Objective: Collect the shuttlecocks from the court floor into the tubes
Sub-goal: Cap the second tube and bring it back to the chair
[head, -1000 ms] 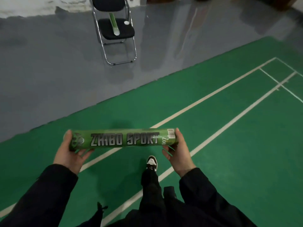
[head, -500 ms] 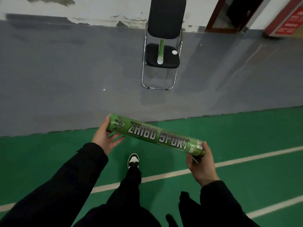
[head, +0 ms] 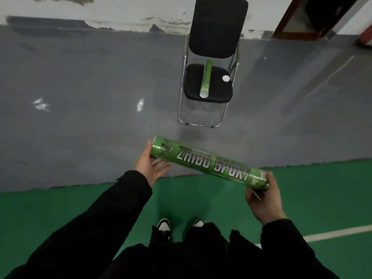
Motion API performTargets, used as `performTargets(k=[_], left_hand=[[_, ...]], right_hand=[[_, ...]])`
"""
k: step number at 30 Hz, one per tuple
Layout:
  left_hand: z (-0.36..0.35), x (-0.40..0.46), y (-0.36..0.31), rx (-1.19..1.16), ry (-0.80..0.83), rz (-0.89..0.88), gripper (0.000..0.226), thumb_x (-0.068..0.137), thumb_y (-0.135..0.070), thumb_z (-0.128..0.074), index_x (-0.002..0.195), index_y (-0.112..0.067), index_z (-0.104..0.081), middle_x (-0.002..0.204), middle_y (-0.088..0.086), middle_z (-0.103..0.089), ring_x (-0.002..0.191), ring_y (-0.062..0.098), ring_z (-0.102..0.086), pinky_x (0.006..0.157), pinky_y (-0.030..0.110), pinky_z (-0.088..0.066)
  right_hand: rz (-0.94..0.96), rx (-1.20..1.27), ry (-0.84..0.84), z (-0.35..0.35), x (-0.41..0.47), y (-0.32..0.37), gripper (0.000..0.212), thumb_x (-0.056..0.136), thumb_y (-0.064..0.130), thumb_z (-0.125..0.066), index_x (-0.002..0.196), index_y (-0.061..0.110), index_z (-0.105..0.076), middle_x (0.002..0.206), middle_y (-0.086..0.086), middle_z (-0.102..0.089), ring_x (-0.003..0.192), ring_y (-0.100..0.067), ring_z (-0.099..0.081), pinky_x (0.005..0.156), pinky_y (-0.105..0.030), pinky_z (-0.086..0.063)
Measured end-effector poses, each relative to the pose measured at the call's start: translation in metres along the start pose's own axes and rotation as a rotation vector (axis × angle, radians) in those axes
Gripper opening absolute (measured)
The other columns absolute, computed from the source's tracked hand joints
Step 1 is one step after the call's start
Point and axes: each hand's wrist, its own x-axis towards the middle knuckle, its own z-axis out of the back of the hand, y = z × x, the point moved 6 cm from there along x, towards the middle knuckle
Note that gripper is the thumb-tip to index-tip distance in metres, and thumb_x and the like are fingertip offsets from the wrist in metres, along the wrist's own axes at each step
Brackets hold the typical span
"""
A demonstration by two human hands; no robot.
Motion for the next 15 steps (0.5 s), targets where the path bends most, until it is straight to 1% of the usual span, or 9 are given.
performTargets(k=[3,5,7,8,9,11,12,13,15], left_hand=[[-0.040,0.041,-0.014,-0.002,-0.014,-0.002,0.055,0.103,-0.061,-0.047,0.140,-0.021,-0.055,0.134,0.006,-0.062,0.119,0.025,-0.065,0.108,0.050,-0.051],[-0.069,0.073,-0.021,0.001,-0.029,-0.010,0.049,0.101,-0.060,-0.052,0.130,-0.021,-0.060,0.129,0.005,-0.062,0.117,0.023,-0.064,0.108,0.047,-0.051],[-0.102,0.105,-0.031,0.009,-0.053,-0.022,0.040,0.101,-0.055,-0.056,0.121,-0.021,-0.062,0.126,0.005,-0.063,0.114,0.021,-0.064,0.105,0.044,-0.051],[-0.120,0.121,-0.036,-0.011,-0.073,-0.027,0.037,0.101,-0.052,-0.058,0.121,-0.021,-0.062,0.126,0.006,-0.063,0.114,0.021,-0.063,0.102,0.042,-0.052],[-0.133,0.135,-0.040,-0.048,-0.101,-0.034,0.038,0.100,-0.050,-0.061,0.124,-0.020,-0.061,0.127,0.006,-0.063,0.116,0.022,-0.063,0.099,0.041,-0.052],[-0.157,0.157,-0.050,-0.131,-0.137,-0.048,0.044,0.098,-0.046,-0.066,0.132,-0.019,-0.059,0.128,0.008,-0.064,0.119,0.024,-0.062,0.094,0.039,-0.054],[-0.172,0.168,-0.057,-0.175,-0.138,-0.061,0.044,0.097,-0.044,-0.067,0.133,-0.018,-0.059,0.127,0.009,-0.066,0.119,0.024,-0.063,0.092,0.038,-0.055],[-0.189,0.180,-0.062,-0.213,-0.132,-0.061,0.044,0.097,-0.043,-0.068,0.132,-0.018,-0.060,0.125,0.009,-0.067,0.119,0.024,-0.063,0.091,0.037,-0.055],[-0.216,0.196,-0.065,-0.253,-0.097,-0.031,0.042,0.097,-0.040,-0.068,0.131,-0.016,-0.061,0.121,0.009,-0.071,0.119,0.025,-0.065,0.094,0.038,-0.055]], right_hand=[[-0.015,-0.032,0.017,-0.024,0.047,0.039,0.043,0.086,0.059,-0.068,0.106,0.021,-0.068,0.096,-0.003,-0.068,0.083,-0.017,-0.060,0.062,-0.027,-0.054],[-0.013,-0.037,0.059,-0.043,0.083,0.067,0.041,0.086,0.059,-0.068,0.104,0.022,-0.068,0.093,-0.002,-0.068,0.077,-0.016,-0.059,0.053,-0.025,-0.053],[0.003,-0.032,0.120,-0.064,0.121,0.098,0.037,0.089,0.057,-0.066,0.097,0.021,-0.069,0.089,-0.002,-0.067,0.070,-0.014,-0.056,0.050,-0.024,-0.052],[0.007,-0.041,0.170,-0.077,0.138,0.117,0.036,0.090,0.057,-0.065,0.095,0.021,-0.069,0.088,-0.002,-0.066,0.067,-0.014,-0.054,0.050,-0.024,-0.051],[0.001,-0.061,0.206,-0.091,0.151,0.133,0.036,0.090,0.057,-0.065,0.095,0.021,-0.070,0.088,-0.002,-0.065,0.067,-0.013,-0.053,0.053,-0.025,-0.052],[-0.014,-0.099,0.205,-0.110,0.173,0.163,0.038,0.090,0.057,-0.063,0.101,0.021,-0.069,0.094,-0.003,-0.065,0.080,-0.015,-0.056,0.073,-0.029,-0.052],[-0.019,-0.120,0.209,-0.121,0.184,0.179,0.040,0.091,0.058,-0.062,0.104,0.021,-0.069,0.096,-0.003,-0.065,0.087,-0.017,-0.057,0.083,-0.032,-0.049],[-0.014,-0.138,0.205,-0.132,0.197,0.197,0.041,0.091,0.059,-0.061,0.105,0.021,-0.069,0.096,-0.003,-0.065,0.090,-0.017,-0.057,0.089,-0.034,-0.046],[0.011,-0.151,0.158,-0.149,0.220,0.221,0.044,0.090,0.062,-0.061,0.105,0.021,-0.069,0.093,-0.002,-0.066,0.088,-0.017,-0.057,0.088,-0.033,-0.046]])
